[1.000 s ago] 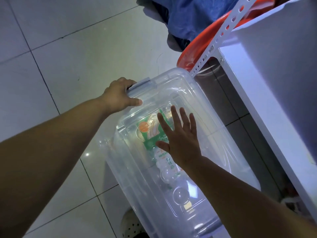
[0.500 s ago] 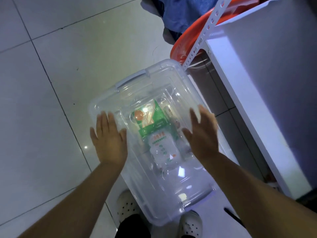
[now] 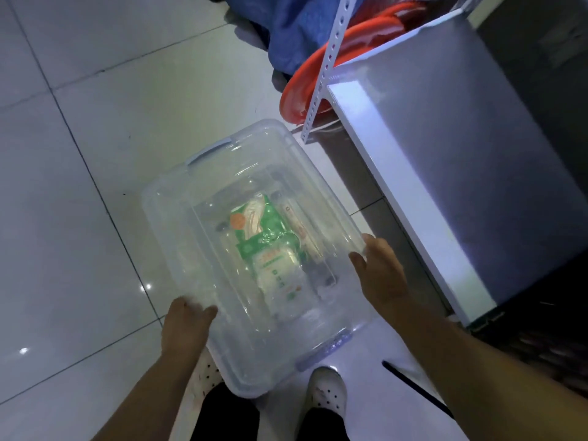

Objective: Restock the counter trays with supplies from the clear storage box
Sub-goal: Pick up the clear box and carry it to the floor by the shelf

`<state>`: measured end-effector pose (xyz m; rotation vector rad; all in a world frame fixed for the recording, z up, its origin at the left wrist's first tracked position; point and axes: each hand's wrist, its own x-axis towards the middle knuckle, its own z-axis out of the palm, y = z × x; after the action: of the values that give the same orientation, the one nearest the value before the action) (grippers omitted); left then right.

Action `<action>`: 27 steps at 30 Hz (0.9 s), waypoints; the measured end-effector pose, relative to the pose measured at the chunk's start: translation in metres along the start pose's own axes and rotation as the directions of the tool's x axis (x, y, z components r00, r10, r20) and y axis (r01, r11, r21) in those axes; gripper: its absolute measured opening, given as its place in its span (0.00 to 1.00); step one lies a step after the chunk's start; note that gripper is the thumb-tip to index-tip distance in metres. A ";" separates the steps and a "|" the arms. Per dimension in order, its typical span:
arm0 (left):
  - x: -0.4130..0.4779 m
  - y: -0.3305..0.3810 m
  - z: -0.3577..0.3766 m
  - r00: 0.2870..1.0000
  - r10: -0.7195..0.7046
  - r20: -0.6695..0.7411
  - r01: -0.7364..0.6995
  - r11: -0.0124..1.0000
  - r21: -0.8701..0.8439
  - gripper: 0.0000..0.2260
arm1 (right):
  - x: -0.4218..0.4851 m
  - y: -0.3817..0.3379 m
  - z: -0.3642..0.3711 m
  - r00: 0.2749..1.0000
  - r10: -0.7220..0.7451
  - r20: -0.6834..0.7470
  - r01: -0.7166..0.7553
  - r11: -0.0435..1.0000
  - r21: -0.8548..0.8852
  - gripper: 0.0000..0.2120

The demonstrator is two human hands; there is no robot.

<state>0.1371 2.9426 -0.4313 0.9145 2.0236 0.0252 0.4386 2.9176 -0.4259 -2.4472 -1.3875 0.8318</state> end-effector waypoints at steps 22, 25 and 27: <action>-0.168 0.182 -0.141 0.877 0.478 0.054 -0.446 0.851 -0.278 0.23 | -0.144 -0.041 -0.186 0.887 0.385 -0.255 -0.272 0.883 0.383 0.17; -0.168 0.198 -0.149 0.858 0.510 0.061 -0.468 0.825 -0.318 0.21 | -0.155 -0.050 -0.186 0.894 0.325 -0.308 -0.186 0.896 0.403 0.16; -0.170 0.204 -0.150 0.842 0.535 0.070 -0.491 0.813 -0.311 0.21 | -0.164 -0.054 -0.186 0.882 0.279 -0.380 -0.117 0.910 0.397 0.16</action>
<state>0.2043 3.0340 -0.1482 1.2119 1.5226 0.5174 0.4398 2.8262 -0.1897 -2.3117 -0.7516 0.4816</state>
